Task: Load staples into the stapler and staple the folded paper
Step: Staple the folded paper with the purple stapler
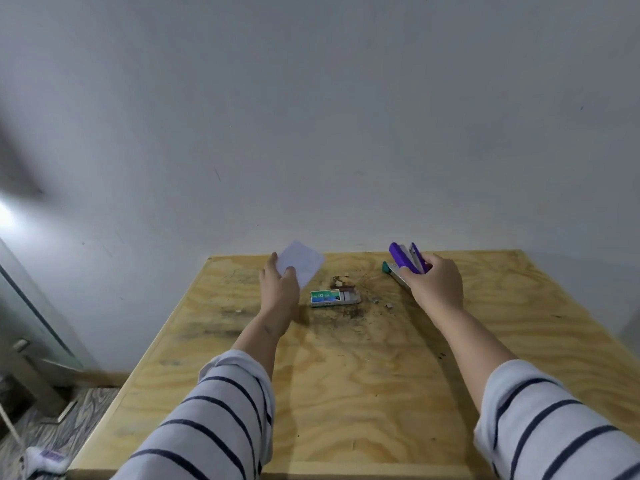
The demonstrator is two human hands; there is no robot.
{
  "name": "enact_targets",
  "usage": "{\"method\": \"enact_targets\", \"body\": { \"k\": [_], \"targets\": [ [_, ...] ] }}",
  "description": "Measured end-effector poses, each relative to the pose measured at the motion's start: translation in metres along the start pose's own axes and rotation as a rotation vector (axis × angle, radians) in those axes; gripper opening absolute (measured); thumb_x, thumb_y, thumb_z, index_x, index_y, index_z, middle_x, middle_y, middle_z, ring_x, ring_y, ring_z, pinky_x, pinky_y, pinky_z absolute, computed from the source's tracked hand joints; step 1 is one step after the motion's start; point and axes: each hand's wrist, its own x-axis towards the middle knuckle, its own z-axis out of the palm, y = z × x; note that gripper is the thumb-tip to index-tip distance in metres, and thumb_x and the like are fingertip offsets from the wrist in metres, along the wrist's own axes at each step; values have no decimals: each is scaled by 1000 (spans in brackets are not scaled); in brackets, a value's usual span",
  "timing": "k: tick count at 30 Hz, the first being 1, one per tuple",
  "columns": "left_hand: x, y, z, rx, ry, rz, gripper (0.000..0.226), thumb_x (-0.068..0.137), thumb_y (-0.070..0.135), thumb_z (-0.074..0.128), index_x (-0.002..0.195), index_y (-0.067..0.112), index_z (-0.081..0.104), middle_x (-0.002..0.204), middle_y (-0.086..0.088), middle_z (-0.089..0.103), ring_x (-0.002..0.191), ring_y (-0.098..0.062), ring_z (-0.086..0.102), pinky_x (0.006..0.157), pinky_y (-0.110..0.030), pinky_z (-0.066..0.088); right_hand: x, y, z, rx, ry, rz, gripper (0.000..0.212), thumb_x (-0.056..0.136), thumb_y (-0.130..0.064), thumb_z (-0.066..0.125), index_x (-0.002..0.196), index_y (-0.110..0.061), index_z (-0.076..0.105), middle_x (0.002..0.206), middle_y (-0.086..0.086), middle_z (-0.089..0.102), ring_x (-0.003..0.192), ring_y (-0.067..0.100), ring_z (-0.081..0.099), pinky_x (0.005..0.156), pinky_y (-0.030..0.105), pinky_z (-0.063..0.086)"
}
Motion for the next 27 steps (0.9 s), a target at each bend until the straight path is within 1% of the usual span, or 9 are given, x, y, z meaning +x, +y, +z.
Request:
{"method": "enact_targets", "body": {
  "k": [2,4,5,8,13,18,22,24,27],
  "targets": [
    [4,-8,4,83,-17,-9,53,100,16,28,150,18,10,152,-6,20,132,-30,31,95,-31,29,6,8,2,-73,46,15,53,76,-32,71,122,-10,57,111,12,63,92,28,61,49,22,40],
    [9,-17,7,205,-15,-21,55,100,19,26,150,19,3,152,-7,22,132,-32,30,106,-41,28,10,13,3,-143,87,51,54,78,-35,69,123,-9,57,113,13,62,99,30,60,60,30,51],
    [11,-20,8,284,-6,-31,56,100,22,25,150,20,1,151,-8,23,133,-32,29,108,-46,25,12,15,3,-170,101,76,53,80,-36,68,123,-8,57,114,14,61,100,32,59,67,34,53],
    [10,-27,12,531,33,-16,59,98,26,28,150,18,0,150,-8,26,136,-29,22,106,-48,17,19,22,3,-218,127,130,51,83,-38,64,123,-7,58,116,16,57,104,35,56,74,38,51],
    [5,-35,22,727,120,48,61,94,31,36,148,18,11,148,-13,29,134,-34,24,108,-48,18,22,27,7,-308,102,178,51,87,-43,59,128,-13,55,121,16,52,112,36,51,83,39,46],
    [8,-41,25,782,184,68,53,90,35,40,140,17,33,145,-8,33,132,-32,28,109,-46,21,20,30,14,-419,85,151,56,86,-53,54,131,-19,53,119,14,58,110,34,54,85,39,45],
    [7,-42,24,789,173,137,46,90,37,39,134,21,41,139,-5,36,129,-31,27,108,-46,20,20,29,19,-307,75,113,57,85,-54,54,128,-16,54,120,9,62,108,30,58,87,40,46],
    [4,-42,24,772,169,166,43,90,39,39,130,24,44,138,-4,35,129,-30,26,109,-45,18,20,26,24,-213,14,64,57,85,-50,57,128,-14,54,119,8,63,105,27,60,81,36,49],
    [-1,-41,23,753,174,198,43,89,44,39,128,27,48,142,-1,32,134,-29,22,116,-47,10,19,18,27,-139,-64,49,56,86,-45,60,131,-13,51,123,7,60,108,26,59,80,32,47]
  ]
}}
